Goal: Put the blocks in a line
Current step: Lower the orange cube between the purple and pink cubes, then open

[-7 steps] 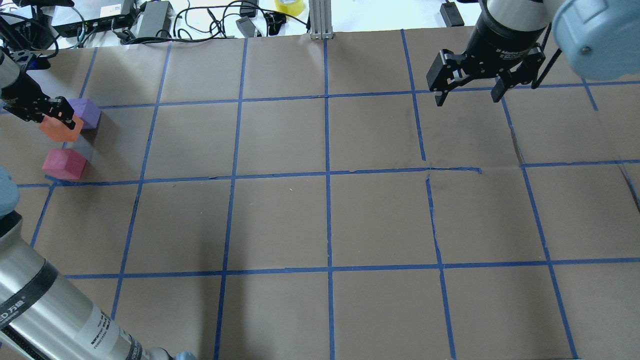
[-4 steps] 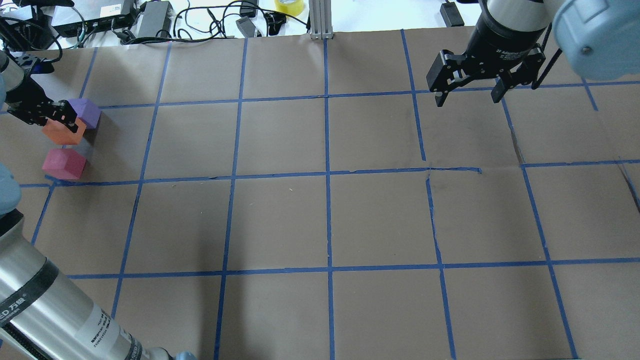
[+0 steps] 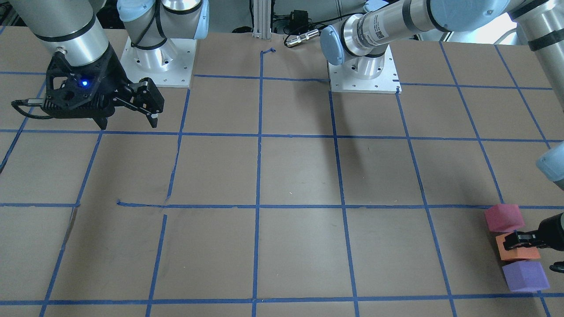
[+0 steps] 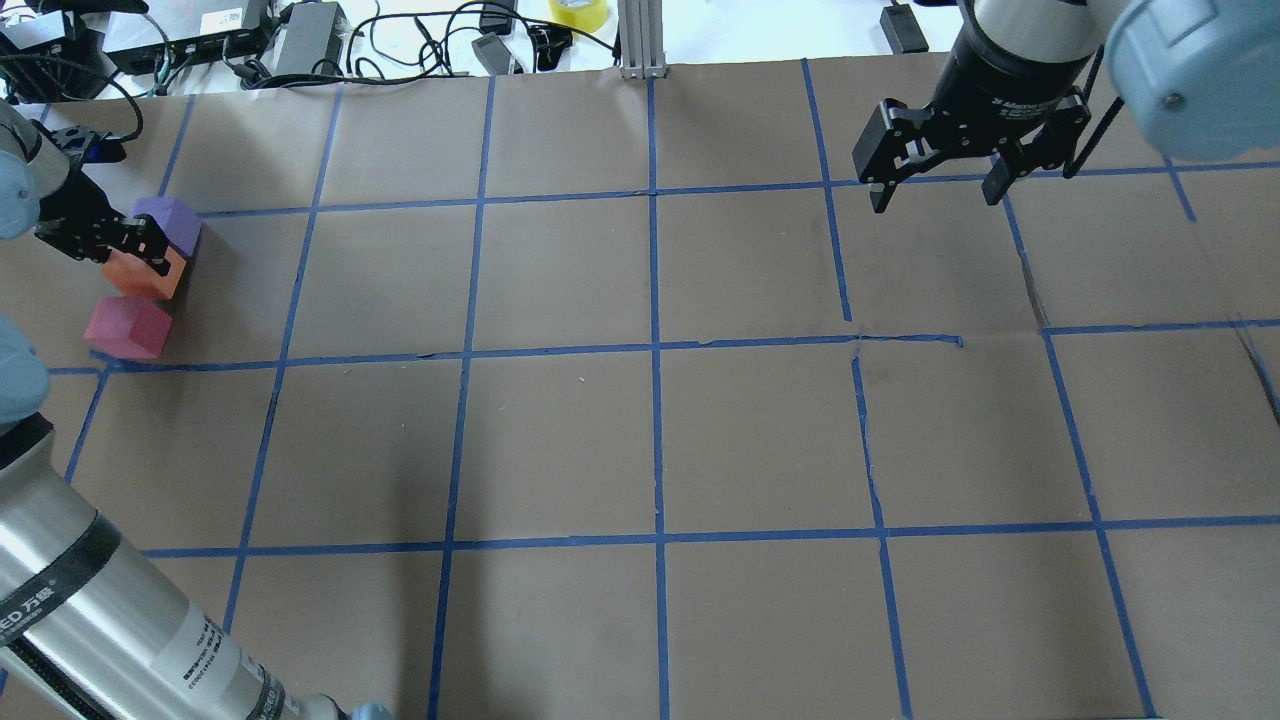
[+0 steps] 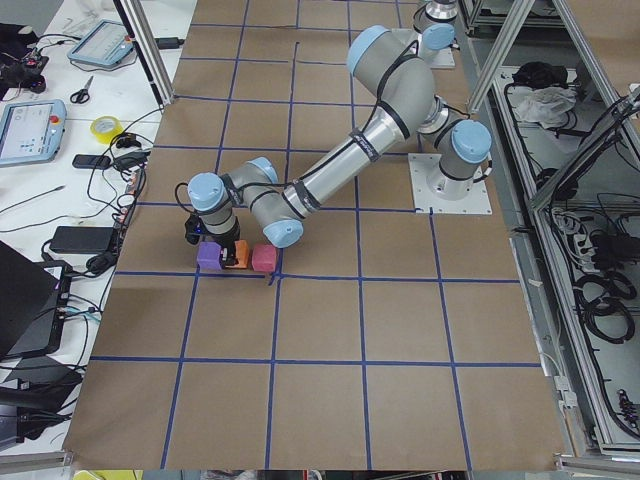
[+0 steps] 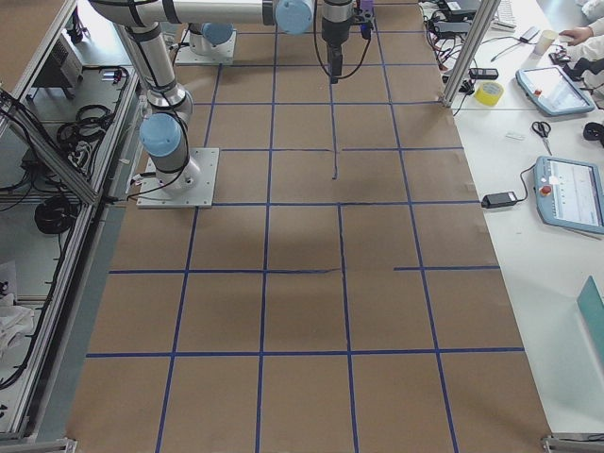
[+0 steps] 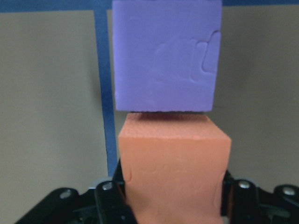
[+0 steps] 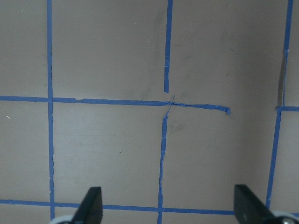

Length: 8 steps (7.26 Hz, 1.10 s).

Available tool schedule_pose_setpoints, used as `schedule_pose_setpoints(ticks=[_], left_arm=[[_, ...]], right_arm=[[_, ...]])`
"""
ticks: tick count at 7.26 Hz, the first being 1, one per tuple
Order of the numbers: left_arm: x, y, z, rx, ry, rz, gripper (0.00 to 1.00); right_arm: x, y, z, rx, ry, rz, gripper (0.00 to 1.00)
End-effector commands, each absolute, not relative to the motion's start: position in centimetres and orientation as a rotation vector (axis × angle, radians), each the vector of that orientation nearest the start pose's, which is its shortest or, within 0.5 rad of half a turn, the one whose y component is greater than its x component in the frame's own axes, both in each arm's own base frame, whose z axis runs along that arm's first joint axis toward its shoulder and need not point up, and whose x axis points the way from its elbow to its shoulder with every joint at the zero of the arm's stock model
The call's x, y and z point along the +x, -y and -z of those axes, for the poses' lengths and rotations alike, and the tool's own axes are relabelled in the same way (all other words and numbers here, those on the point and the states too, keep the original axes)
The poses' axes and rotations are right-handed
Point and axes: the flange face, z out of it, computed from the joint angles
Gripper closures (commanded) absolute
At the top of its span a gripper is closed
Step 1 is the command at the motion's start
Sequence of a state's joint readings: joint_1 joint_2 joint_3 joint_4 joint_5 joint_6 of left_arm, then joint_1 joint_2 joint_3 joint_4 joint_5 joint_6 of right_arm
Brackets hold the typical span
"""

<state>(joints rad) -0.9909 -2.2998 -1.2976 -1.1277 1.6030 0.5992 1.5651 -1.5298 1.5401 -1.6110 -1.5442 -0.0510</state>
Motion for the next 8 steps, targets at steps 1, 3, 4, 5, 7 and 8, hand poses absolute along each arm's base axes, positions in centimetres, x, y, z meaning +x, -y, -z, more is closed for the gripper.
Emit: schedule_pose_setpoints(ticks=[1, 3, 4, 5, 7, 8], left_arm=[[29.31, 68.50, -20.30, 0.041, -3.120, -0.040, 1.00], [29.33, 68.50, -20.31, 0.038, -3.117, -0.039, 1.00], [29.35, 68.56, -20.40, 0.038, -3.117, -0.034, 1.00], [29.29, 68.54, -20.24, 0.038, -3.118, -0.022, 1.00], [29.27, 68.52, -19.95, 0.038, -3.120, -0.028, 1.00], [29.29, 68.51, -19.84, 0.038, -3.120, -0.031, 0.88]], right_arm=[[13.27, 51.30, -48.61, -0.072, -3.115, 0.044, 0.00], [13.20, 51.32, -48.62, -0.070, -3.115, 0.044, 0.00], [13.12, 51.36, -48.63, -0.068, -3.115, 0.047, 0.00], [13.27, 51.30, -48.62, -0.072, -3.115, 0.044, 0.00], [13.20, 51.32, -48.62, -0.070, -3.115, 0.044, 0.00], [13.20, 51.32, -48.61, -0.070, -3.115, 0.044, 0.00]])
